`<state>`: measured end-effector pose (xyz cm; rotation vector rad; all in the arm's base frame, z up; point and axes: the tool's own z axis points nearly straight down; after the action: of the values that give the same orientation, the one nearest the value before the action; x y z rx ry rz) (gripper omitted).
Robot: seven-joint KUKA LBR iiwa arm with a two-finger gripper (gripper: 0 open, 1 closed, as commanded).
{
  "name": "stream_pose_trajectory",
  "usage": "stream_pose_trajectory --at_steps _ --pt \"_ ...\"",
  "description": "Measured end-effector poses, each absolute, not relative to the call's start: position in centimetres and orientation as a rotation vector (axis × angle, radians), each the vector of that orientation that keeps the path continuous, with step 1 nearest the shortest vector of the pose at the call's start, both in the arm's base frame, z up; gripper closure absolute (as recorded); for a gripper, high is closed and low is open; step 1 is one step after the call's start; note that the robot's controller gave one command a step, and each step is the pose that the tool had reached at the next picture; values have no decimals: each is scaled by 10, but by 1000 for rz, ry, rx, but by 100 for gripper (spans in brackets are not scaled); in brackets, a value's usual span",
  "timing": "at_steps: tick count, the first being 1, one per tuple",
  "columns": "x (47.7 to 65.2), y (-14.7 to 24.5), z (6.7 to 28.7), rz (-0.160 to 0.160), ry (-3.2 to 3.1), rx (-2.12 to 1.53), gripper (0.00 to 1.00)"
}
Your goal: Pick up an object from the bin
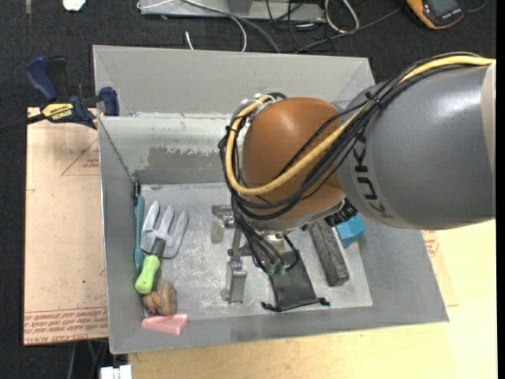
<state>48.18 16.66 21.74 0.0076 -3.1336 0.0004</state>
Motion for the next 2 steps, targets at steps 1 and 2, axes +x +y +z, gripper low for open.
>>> stream_pose_trajectory --at_steps 1,2 --pt "484 166 222 -2 -3141 1 0" --pt "483 235 168 -4 -3092 562 0"
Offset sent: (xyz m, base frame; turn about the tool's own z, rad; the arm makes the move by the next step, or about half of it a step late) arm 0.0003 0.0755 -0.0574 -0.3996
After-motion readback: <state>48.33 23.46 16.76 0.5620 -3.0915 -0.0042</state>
